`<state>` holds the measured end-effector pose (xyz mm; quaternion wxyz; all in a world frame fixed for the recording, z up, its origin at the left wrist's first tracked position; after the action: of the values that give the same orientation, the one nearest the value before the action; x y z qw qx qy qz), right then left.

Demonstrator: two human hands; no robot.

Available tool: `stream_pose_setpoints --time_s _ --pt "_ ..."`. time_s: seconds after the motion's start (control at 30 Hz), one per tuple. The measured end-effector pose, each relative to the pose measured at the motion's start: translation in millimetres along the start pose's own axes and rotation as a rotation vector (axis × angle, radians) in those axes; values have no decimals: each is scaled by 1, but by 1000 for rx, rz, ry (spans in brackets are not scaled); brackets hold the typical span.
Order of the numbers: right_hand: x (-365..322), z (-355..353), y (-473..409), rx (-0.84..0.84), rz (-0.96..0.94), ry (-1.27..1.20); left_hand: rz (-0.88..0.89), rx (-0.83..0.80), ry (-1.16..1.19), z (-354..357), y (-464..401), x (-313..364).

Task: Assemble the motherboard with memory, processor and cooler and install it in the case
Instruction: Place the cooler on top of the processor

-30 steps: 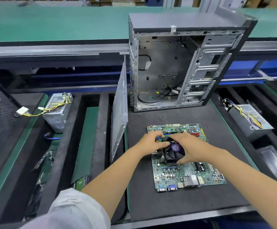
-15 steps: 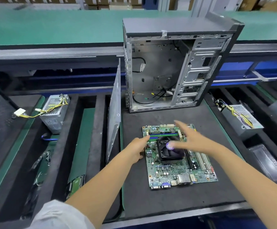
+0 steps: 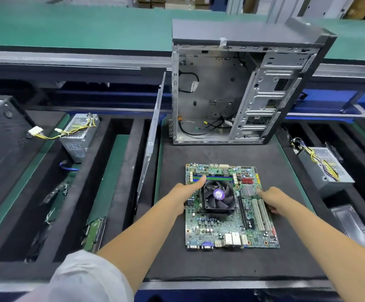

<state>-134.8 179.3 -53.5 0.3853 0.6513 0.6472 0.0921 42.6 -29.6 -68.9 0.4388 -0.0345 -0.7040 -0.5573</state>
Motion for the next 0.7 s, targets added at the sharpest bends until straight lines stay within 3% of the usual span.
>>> stream_pose_setpoints --time_s 0.4,0.7 --pt "15 20 15 -81 -71 56 33 27 -128 -12 33 -27" --pt "16 32 57 -59 -78 111 53 -45 -230 -26 60 -48"
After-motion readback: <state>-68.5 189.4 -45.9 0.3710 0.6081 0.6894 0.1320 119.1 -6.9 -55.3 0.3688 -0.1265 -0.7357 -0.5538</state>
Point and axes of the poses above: each hand's wrist, its own y-axis away from the middle knuckle, its own z-axis out of the palm, x = y × z, the point moved 6 cm from there along -y, towards the middle knuckle, and after that the axes turned 1 degree about -x, right-handed, at the moved point
